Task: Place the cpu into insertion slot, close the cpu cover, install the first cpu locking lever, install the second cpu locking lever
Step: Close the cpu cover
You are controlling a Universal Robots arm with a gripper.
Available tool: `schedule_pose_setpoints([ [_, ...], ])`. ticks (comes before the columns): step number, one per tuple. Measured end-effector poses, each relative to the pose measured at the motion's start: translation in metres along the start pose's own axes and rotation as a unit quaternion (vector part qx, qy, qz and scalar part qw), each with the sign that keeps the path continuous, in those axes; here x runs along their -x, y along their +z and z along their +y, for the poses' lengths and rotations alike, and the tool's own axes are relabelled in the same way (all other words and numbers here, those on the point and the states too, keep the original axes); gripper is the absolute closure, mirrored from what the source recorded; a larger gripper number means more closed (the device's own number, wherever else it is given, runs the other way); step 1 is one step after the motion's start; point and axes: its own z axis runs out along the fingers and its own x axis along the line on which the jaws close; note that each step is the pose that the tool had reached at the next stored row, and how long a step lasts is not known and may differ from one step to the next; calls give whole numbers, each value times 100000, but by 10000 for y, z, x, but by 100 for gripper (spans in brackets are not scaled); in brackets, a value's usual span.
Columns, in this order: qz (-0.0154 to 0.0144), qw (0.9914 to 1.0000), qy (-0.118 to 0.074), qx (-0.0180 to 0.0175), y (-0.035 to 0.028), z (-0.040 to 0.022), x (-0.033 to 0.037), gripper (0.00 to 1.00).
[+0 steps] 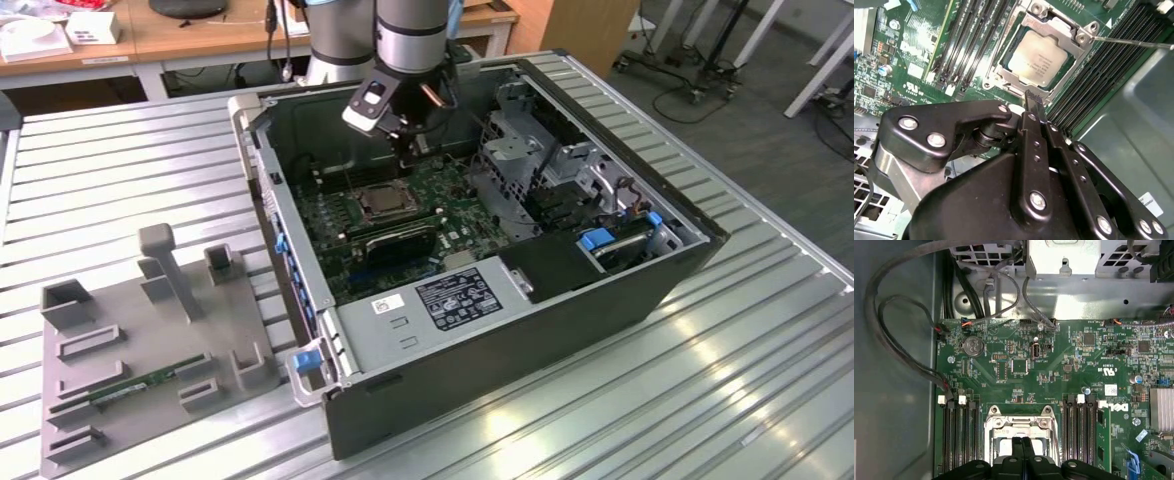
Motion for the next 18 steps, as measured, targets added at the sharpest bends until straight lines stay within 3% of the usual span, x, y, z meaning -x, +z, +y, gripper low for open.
schedule_pose_setpoints([
  [4, -15, 100000, 6, -9, 15, -84, 2, 89],
  [8, -28, 100000, -5, -9, 50, -253, 5, 89],
  [12, -73, 100000, -6, -4, 87, -381, 8, 89],
  [14, -99, 100000, -2, -5, 97, -411, 9, 89],
  [18, -107, 100000, -12, -9, 97, -413, 9, 89],
])
